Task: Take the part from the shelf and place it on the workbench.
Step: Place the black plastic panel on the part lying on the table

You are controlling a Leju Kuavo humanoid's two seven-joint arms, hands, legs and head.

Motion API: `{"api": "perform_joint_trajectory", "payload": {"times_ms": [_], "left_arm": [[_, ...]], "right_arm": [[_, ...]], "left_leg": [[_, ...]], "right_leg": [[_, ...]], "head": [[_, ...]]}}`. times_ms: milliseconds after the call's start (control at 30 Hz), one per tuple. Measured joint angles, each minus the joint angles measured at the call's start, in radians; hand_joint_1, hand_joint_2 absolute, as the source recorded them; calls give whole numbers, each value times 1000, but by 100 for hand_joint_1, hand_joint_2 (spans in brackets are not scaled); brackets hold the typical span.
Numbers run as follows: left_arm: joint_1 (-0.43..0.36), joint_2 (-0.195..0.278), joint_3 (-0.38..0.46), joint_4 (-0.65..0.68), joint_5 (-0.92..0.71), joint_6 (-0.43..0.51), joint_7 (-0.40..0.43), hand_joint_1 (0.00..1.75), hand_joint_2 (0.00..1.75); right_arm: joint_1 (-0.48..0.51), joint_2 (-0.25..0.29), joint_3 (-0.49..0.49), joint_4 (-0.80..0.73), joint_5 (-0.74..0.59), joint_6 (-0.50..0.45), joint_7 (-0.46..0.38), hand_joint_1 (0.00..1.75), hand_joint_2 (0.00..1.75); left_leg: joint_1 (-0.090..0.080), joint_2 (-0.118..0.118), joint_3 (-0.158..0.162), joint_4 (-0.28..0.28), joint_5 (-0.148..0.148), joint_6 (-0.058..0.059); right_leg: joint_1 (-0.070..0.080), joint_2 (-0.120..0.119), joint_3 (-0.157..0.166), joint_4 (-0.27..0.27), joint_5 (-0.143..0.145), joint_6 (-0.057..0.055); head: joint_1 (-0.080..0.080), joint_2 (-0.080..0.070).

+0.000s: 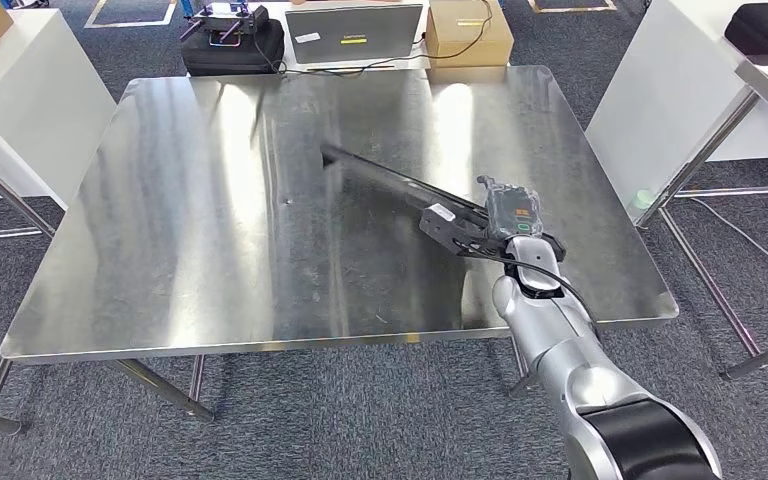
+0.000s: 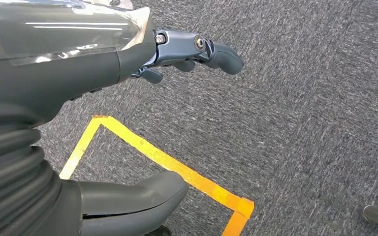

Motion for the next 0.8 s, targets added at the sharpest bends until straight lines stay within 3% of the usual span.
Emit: {"api": "perform_joint_trajectory", "payload": {"times_ms": [133, 267, 567, 700, 800], "left_arm": [[0, -1, 3, -1, 2, -2, 3, 0, 175], [0, -3, 7, -6, 6, -3, 34, 0, 0], [-2, -4, 21, -22, 12, -26, 73, 0, 0], [-3, -4, 21, -31, 12, -37, 69, 0, 0], [-4, -4, 24, -36, 11, -36, 64, 0, 0]], "right_arm": [[15, -10, -26, 0, 4, -1, -1, 0, 0], [32, -16, -54, -1, 9, -3, -16, 0, 0], [79, -21, -107, -6, 23, 17, -71, 0, 0], [98, -4, -145, -65, -37, 39, -231, 0, 0], [159, 36, -177, -258, -154, 95, -345, 0, 0]], "left_leg": [[0, 0, 1, 0, 0, 0], [0, 0, 1, 0, 0, 0], [0, 0, 1, 0, 0, 0], [0, 0, 0, 0, 0, 0], [1, -1, 0, 0, 0, 0]], "right_leg": [[0, 0, 0, 0, 0, 0], [1, 0, 0, 0, 0, 0], [0, 0, 0, 0, 0, 0], [0, 0, 0, 0, 0, 0], [1, -1, 0, 0, 0, 0]], "head": [[0, 0], [0, 0], [0, 0], [0, 0], [0, 0]]}}
